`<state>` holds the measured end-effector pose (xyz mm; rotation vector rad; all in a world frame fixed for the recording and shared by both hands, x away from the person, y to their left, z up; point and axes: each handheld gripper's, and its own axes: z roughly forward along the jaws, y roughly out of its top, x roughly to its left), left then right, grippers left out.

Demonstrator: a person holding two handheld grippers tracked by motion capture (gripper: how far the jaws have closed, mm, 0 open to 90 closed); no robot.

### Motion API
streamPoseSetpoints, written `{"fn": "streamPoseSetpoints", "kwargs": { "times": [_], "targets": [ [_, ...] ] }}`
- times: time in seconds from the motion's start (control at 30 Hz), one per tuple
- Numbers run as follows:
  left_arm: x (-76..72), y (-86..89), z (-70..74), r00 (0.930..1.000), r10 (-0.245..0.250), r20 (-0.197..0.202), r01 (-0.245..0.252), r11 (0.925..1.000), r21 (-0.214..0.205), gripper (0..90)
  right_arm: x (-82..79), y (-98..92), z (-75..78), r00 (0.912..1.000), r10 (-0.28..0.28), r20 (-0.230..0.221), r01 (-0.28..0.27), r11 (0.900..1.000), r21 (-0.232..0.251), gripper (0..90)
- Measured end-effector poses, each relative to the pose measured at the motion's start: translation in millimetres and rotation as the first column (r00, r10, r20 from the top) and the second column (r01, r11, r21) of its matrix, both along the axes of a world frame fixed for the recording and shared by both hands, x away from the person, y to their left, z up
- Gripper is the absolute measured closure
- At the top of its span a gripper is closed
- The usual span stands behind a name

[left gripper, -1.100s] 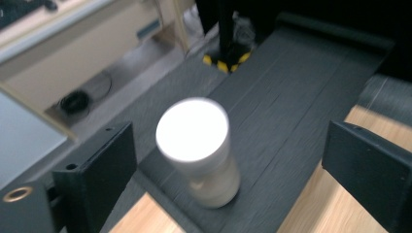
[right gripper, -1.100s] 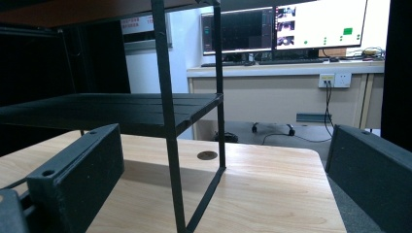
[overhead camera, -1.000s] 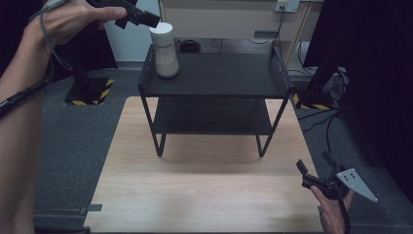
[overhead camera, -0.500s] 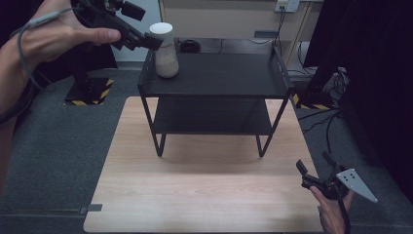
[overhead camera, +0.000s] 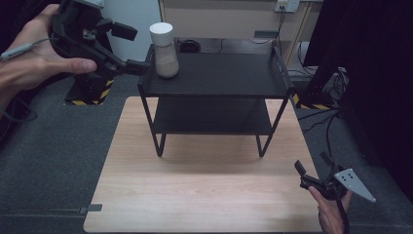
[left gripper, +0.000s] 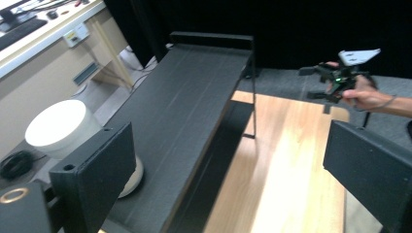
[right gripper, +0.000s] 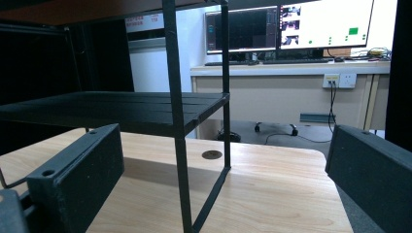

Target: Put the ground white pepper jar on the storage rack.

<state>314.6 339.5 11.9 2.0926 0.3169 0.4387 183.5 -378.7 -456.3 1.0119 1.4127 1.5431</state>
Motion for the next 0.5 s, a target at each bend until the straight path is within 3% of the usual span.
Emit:
{"fn": "streamPoseSetpoints", "kwargs": {
  "times": [0.5],
  "targets": [
    [2.0,-1.7,-5.5,0.9999,-0.001,-0.011,0.001,0.9998,0.019,4.5,-0.9,2.4,0.0,1.0,-0.001,-0.007,0.001,1.0,0.002,0.5]
  ]
}}
